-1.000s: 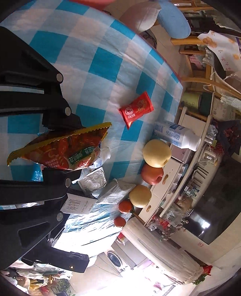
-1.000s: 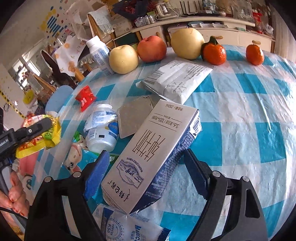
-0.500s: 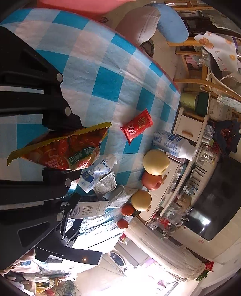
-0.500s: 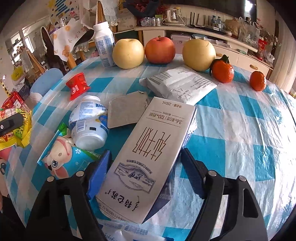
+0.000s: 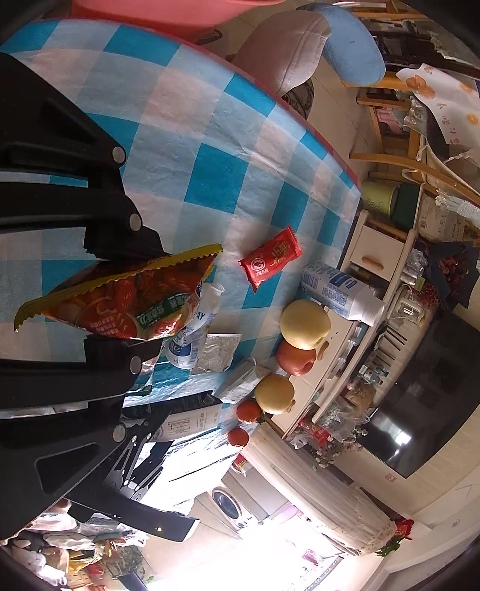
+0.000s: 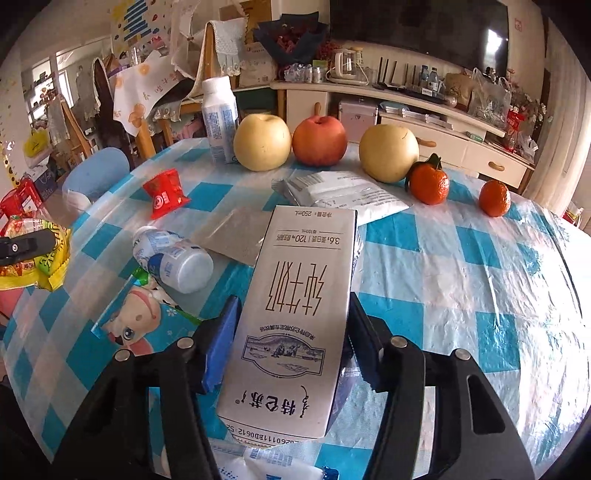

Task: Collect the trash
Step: 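Carry both items over the pink bucket and open both grippers to drop them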

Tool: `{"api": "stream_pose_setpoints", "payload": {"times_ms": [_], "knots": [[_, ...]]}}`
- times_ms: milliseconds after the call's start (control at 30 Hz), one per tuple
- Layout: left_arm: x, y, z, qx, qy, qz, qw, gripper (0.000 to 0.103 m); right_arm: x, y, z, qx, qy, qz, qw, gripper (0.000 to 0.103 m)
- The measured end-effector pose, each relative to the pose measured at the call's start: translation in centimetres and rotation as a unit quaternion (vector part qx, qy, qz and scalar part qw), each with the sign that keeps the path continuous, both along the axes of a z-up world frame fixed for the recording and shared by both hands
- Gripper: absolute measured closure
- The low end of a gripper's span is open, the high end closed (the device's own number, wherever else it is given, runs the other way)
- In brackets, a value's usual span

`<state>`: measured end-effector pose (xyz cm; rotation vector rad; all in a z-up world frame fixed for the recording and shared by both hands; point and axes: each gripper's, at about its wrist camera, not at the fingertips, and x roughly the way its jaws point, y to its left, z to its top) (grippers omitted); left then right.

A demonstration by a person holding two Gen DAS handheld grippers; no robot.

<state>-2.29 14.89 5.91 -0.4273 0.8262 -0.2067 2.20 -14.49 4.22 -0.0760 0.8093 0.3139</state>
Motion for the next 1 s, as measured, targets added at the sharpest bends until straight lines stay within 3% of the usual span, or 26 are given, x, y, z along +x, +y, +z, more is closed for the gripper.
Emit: {"api": "stream_pose_setpoints", "payload": {"times_ms": [233,433,633,833,1000], "knots": [[-0.9,1.9,1.5,0.001,-0.022,0.02,0.9996,0.074,-1.9,0.7,3.4,0.039,-0.047,0.002,0.998,0.045],[-1.8,4.8,2.6,0.007,-0.036,0.057,0.9977,0.073,-3.2,3.9,5.2,0.094,-0.041,0.035,0.994,0.045],[-2.8,9.7,3.3,0.032,-0.038,0.132,0.9899,0.073,-4.3,10.0,6.9,0.144,-0.025,0.097,0.985,0.045],[-4.8,16.9,3.4,0.033,-0.03,0.225,0.9734,0.073,-5.3,18.4,8.8,0.165,-0.015,0.174,0.971,0.045],[-6.7,22.6,2.4,0.035,-0.008,0.3,0.9534,0.073,-6.0,26.0,10.3,0.168,-0.011,0.237,0.957,0.045]]}}
